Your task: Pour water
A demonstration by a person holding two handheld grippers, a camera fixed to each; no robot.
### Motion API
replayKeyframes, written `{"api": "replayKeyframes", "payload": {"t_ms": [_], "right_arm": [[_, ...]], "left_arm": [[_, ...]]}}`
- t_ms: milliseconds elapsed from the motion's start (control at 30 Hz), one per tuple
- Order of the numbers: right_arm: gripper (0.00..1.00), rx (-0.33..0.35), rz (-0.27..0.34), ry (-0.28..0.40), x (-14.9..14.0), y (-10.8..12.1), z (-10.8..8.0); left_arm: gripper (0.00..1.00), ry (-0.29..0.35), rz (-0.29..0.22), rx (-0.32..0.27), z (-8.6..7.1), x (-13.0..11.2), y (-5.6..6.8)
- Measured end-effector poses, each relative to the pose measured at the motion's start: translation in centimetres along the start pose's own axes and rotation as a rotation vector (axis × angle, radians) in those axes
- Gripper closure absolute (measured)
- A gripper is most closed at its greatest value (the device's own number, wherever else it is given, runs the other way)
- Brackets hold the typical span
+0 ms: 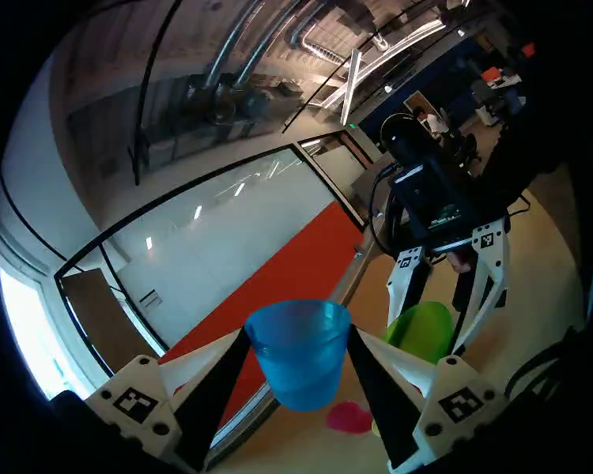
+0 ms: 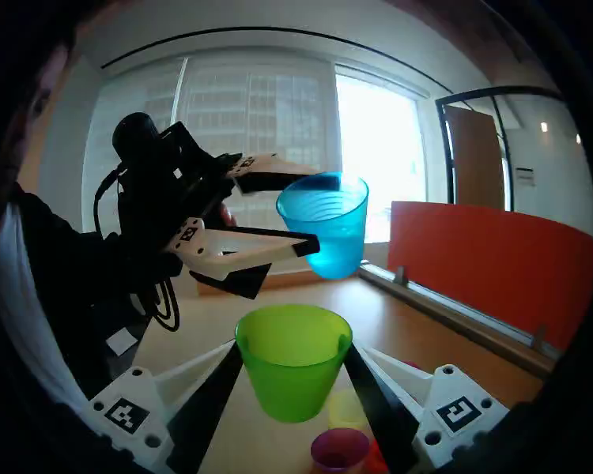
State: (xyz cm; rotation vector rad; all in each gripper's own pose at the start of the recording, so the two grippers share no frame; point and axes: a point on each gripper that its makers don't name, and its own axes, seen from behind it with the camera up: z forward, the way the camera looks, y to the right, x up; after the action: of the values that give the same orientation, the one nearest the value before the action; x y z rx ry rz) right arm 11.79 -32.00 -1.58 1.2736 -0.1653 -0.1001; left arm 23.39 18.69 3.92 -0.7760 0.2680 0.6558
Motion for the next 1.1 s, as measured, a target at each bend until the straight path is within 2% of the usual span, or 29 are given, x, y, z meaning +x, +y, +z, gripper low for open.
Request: {"api": "replayKeyframes", "payload": {"t_ms": [1100], "right_arm": [[0.09,-0.004,-0.005,0.000,0.01,0.04,0.08]], "left_arm": [[0.13,0.001,0.190,-0.001,-0.26,0.96,0.69]]}}
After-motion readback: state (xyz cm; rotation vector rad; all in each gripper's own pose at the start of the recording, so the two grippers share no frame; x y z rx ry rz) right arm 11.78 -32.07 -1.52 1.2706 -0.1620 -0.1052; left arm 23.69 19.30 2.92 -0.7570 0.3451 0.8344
